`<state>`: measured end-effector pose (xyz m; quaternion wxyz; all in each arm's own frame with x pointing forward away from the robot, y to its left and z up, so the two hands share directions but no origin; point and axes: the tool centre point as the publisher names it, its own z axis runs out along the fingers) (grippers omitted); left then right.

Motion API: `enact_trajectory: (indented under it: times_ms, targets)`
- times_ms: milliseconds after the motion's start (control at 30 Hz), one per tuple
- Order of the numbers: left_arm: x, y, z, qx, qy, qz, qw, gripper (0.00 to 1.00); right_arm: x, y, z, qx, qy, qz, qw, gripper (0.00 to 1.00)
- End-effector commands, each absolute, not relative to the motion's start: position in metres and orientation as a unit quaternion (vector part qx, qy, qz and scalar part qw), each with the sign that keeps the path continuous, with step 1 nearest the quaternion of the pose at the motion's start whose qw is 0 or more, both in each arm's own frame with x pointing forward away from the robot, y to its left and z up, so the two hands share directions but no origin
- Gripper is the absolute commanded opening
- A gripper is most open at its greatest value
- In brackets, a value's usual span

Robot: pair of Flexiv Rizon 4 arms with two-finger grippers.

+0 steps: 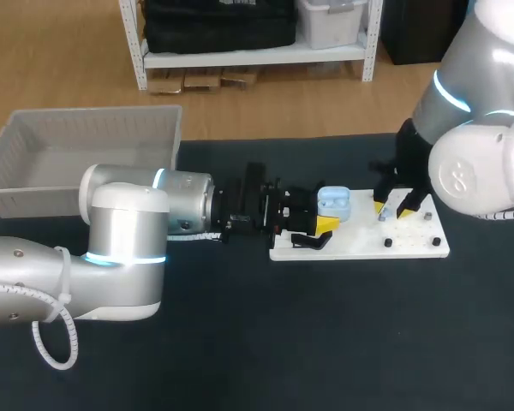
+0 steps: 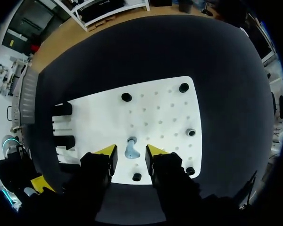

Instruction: Pick up each earbud case from the left stands, insert the matching earbuds, close the lid, and place the case in the box.

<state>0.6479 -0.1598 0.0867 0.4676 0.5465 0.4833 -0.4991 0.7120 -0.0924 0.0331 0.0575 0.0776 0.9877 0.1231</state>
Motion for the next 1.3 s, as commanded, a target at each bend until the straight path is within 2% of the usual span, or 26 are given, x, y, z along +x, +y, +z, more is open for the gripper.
enact_trajectory:
  times_ms: [33,333,500,833,933,1000,1100,1200,1300]
  targets:
    - [0.6464,-0.1601,0.0862,0.545,0.484,-0.497,0.47,0.0,0.7138,-0.0929,0.0305,0.078,0.988,0.123,0.055,0.37]
    - [0.6464,-0.1601,0.0862,0.545,0.484,-0.497,0.47,0.0,0.714,-0.0938,0.0293,0.08,0.988,0.124,0.052,0.34]
    - [0.6464,-0.1601,0.0862,0.545,0.484,-0.497,0.47,0.0,0.7135,-0.0949,0.0267,0.083,0.988,0.124,0.05,0.28]
    - [0.6464,-0.1601,0.0862,0.545,0.484,-0.497,0.47,0.0,0.7125,-0.0923,0.0268,0.082,0.988,0.125,0.048,0.27]
    - [0.6464,-0.1601,0.0862,0.545,0.484,-0.497,0.47,0.0,0.7125,-0.0915,0.027,0.081,0.988,0.125,0.047,0.23]
    - [0.6464,-0.1601,0.0862,0.545,0.484,-0.497,0.47,0.0,0.7124,-0.0912,0.027,0.081,0.988,0.124,0.047,0.13]
    - [0.6464,-0.1601,0.0862,0.545,0.484,-0.497,0.47,0.0,0.7114,-0.0906,0.0273,0.081,0.988,0.123,0.047,0.09]
    - [0.6464,-0.1601,0.0862,0.545,0.484,-0.497,0.47,0.0,0.7105,-0.0908,0.0284,0.081,0.988,0.122,0.048,0.0]
    - [0.6464,-0.1601,0.0862,0.545,0.484,-0.497,0.47,0.0,0.7096,-0.0916,0.0307,0.082,0.988,0.121,0.05,0.0]
